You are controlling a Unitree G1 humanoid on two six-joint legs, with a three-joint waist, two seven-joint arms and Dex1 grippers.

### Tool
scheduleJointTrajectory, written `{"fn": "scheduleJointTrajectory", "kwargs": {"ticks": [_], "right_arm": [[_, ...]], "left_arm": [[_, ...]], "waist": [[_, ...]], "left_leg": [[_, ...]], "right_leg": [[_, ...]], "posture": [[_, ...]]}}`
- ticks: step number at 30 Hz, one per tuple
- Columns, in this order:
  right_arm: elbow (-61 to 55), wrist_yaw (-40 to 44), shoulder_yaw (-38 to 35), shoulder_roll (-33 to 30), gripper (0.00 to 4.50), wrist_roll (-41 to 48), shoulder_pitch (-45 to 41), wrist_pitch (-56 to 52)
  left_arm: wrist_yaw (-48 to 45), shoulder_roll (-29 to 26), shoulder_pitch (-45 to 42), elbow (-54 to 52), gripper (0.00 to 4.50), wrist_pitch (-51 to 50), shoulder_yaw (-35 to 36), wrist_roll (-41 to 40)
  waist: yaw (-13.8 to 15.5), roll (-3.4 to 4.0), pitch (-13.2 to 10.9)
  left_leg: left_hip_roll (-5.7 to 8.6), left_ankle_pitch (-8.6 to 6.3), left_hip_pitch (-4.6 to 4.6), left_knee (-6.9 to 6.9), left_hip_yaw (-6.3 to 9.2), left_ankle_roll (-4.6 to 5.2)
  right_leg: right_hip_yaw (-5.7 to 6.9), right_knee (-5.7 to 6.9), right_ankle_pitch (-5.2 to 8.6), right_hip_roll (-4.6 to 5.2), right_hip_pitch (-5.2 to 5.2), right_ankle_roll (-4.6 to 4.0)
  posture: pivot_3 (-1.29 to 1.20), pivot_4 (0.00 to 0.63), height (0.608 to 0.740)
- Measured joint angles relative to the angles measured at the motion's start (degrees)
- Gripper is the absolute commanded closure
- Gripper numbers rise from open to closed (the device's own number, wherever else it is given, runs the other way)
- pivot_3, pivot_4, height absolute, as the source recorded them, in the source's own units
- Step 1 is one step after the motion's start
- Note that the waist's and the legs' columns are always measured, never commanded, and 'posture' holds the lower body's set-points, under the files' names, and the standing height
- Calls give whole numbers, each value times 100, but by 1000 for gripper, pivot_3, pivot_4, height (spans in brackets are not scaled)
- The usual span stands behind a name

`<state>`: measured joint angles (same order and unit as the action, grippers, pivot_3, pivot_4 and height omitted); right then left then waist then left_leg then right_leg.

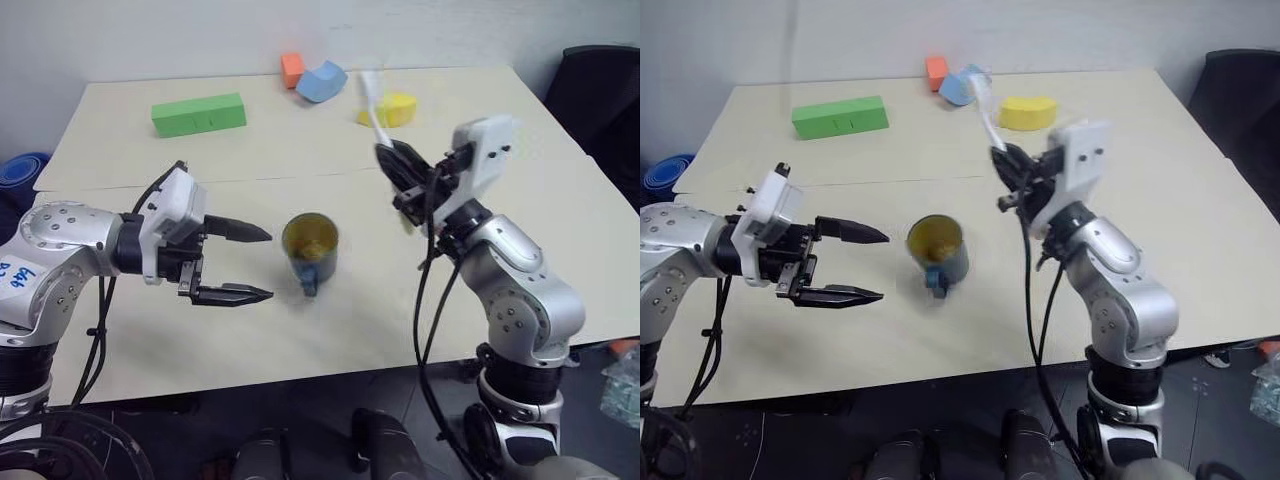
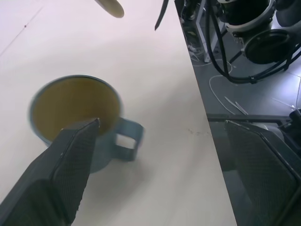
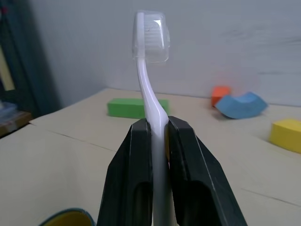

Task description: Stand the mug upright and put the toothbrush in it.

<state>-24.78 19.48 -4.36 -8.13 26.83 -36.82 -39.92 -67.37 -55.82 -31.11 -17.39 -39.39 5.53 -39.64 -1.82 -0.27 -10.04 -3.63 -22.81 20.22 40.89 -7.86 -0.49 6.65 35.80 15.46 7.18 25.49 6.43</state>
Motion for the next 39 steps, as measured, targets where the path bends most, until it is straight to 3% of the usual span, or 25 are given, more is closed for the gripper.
{"fn": "scheduleJointTrajectory", "kwargs": {"ticks": [9, 22, 27, 34, 36, 39], "right_arm": [[1541, 257, 687, 968, 4368, -195, -415, 1319], [2752, 592, 872, 1321, 4368, -404, -616, 2383], [2863, 712, 917, 1316, 2707, -499, -438, 2611], [2941, 742, 947, 1305, 747, -559, -341, 2659], [2481, 743, 1061, 994, 121, -615, 80, 2453], [1617, 789, 987, 243, 121, -525, 445, 1870]], "left_arm": [[81, -174, 54, 8, 0, -83, 273, -5], [181, -320, 158, -58, 0, -278, 483, -72], [181, -331, 158, -57, 0, -307, 490, -75], [180, -330, 55, -39, 0, -309, 487, -75], [186, -293, 9, -26, 0, -325, 472, -92], [235, -217, 28, -9, 0, -363, 473, -125]], "waist": [[-48, 4, -3], [-179, 8, -5], [-174, 8, -5], [-179, 9, -5], [-148, 11, -7], [-106, 12, -8]], "left_leg": [[0, 0, 0, -4, 7, -2], [-1, 2, -2, -6, 12, -5], [-1, 2, -1, -6, 13, -5], [-1, 2, -1, -6, 13, -5], [-1, 1, 0, -6, 17, -6], [1, 0, 12, 3, 27, -5]], "right_leg": [[8, 6, -1, 0, 0, 1], [10, 11, 0, 0, 1, 1], [9, 11, 0, 0, 0, 1], [10, 11, 0, 0, 0, 1], [10, 11, 0, 1, 1, 1], [7, 6, -2, 2, 0, 4]], "posture": [[0, 150, 740], [0, 150, 740], [0, 150, 740], [0, 150, 740], [0, 150, 740], [0, 150, 740]]}}
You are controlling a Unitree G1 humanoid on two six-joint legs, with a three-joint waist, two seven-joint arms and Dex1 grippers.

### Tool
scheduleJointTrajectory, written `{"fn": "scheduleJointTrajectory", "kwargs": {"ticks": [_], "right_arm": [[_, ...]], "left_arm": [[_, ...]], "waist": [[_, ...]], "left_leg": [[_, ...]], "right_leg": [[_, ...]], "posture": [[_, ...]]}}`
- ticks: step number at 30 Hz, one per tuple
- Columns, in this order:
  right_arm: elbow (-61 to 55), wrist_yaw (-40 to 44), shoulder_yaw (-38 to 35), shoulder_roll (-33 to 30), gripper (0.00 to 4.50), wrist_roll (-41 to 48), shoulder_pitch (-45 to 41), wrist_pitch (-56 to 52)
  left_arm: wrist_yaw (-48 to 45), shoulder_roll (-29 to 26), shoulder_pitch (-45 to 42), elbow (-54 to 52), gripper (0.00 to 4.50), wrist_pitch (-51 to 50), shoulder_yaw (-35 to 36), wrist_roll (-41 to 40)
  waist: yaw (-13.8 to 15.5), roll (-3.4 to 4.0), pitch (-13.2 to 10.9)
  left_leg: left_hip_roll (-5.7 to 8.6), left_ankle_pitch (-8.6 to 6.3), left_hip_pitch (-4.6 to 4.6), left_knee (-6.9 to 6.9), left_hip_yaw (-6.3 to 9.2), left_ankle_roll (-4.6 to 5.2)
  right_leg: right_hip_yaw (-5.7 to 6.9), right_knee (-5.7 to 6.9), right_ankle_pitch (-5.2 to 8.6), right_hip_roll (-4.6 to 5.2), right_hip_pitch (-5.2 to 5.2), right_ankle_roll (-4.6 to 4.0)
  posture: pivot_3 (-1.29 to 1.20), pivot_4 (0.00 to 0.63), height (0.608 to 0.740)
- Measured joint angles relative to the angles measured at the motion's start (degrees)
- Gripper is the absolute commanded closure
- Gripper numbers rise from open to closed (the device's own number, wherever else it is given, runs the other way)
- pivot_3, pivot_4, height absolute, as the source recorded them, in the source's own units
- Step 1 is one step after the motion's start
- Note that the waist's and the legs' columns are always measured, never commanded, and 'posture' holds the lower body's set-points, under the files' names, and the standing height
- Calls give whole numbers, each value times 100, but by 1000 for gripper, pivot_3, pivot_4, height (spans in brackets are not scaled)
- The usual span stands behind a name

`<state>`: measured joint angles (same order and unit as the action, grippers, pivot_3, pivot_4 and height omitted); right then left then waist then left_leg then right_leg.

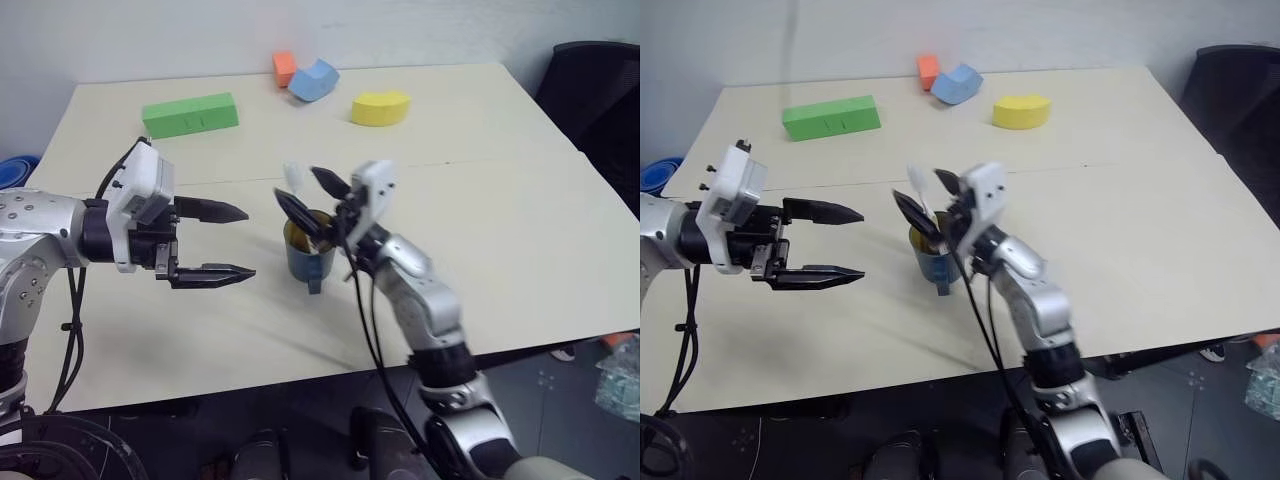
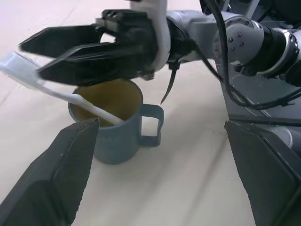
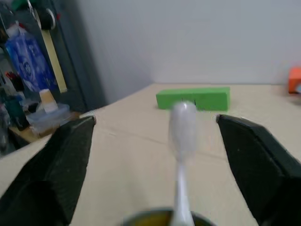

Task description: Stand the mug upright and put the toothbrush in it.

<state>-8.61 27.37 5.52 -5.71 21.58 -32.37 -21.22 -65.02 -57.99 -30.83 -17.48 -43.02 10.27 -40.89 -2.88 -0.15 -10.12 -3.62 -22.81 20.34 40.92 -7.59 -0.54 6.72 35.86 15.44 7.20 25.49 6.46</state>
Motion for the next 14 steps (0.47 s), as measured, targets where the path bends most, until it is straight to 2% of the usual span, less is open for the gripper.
{"fn": "scheduleJointTrajectory", "kwargs": {"ticks": [1, 3, 5, 6, 9, 12, 14], "right_arm": [[-886, 213, -366, -854, 121, 476, 192, -774], [-1242, 352, -615, -1303, 121, 832, 216, -1156], [-1884, 930, -1221, -2592, 121, 1721, 381, -1969], [-1995, 1356, -1613, -3285, 121, 2133, 466, -2345], [-1989, 2653, -2123, -4913, 121, 2870, 904, -3057], [-1728, 3625, -2407, -5799, 121, 3143, 1093, -3291], [-1575, 3804, -2414, -5902, 121, 3172, 1042, -3277]], "left_arm": [[40, 108, 17, 8, 0, -7, 3, -44], [51, 140, 29, 14, 0, -5, 2, -51], [53, 211, 55, 39, 0, 17, 19, -63], [48, 235, 76, 86, 0, 66, 32, -55], [-18, 240, 105, 264, 0, 180, 49, -32], [-144, 139, 109, 461, 0, 204, 69, -25], [-211, 50, 102, 557, 0, 203, 132, -24]], "waist": [[32, 0, 0], [58, 0, -1], [126, 14, -9], [141, 6, -5], [154, 6, -6], [130, -3, -10], [128, -7, -9]], "left_leg": [[-1, 0, 3, 3, 2, 0], [-2, 0, 2, 4, 3, 0], [-2, -1, 0, 3, -1, 2], [-3, -1, -3, 2, 0, 2], [-3, -3, -4, -2, -15, 8], [-3, -6, -11, 0, -37, 14], [-3, -7, -15, 1, -47, 16]], "right_leg": [[-2, -3, 0, -1, 0, 0], [-2, -2, 0, -2, 0, 0], [-7, -6, 0, -2, 0, 0], [-6, -5, 0, -4, -3, 0], [-18, -24, 1, -5, -4, -2], [-38, -31, 1, -6, -5, -2], [-45, -32, 1, -6, -5, -2]], "posture": [[0, 150, 740], [0, 150, 740], [0, 150, 740], [0, 150, 740], [0, 150, 740], [0, 150, 740], [0, 150, 740]]}}
